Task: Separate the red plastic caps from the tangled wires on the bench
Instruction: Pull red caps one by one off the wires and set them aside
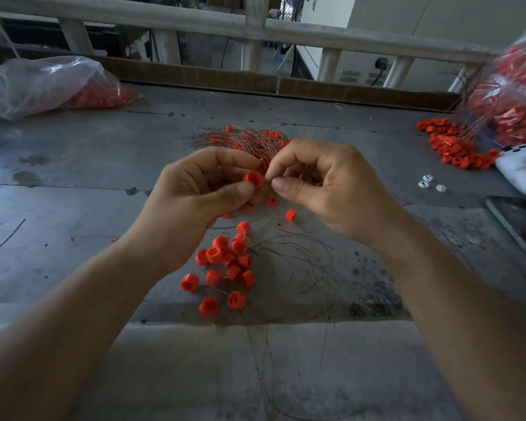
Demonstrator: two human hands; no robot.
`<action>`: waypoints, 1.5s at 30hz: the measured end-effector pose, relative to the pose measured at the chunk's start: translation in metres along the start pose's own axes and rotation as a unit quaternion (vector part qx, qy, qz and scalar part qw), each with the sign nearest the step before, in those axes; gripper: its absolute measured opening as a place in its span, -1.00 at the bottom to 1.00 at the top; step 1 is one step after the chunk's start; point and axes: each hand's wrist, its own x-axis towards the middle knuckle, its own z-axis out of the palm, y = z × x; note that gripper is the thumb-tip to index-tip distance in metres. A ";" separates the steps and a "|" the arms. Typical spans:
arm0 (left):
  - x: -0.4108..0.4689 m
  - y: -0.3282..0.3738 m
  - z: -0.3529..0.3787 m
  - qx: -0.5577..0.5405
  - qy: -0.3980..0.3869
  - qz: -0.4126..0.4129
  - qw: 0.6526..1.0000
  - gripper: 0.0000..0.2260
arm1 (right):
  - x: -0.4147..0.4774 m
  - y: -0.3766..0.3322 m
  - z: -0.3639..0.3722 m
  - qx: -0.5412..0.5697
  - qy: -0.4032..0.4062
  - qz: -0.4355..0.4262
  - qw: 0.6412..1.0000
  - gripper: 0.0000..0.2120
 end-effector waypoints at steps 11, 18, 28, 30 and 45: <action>0.000 0.002 0.001 -0.018 -0.006 -0.020 1.000 -0.76 | -0.001 -0.001 0.002 -0.086 -0.004 -0.009 0.996 -0.82; -0.001 0.002 0.002 -0.018 0.006 -0.022 1.000 -0.73 | -0.003 -0.004 0.002 -0.038 0.003 0.016 0.999 -0.81; -0.001 0.003 0.002 -0.013 0.034 -0.013 0.999 -0.76 | -0.002 -0.004 0.000 0.011 0.001 0.026 1.000 -0.78; -0.001 0.002 0.002 -0.013 0.033 -0.013 0.999 -0.75 | -0.003 -0.004 -0.001 0.018 0.000 0.026 1.000 -0.79; -0.001 0.002 0.001 -0.002 0.026 -0.015 1.000 -0.75 | -0.002 -0.002 0.002 -0.005 -0.016 0.039 0.999 -0.77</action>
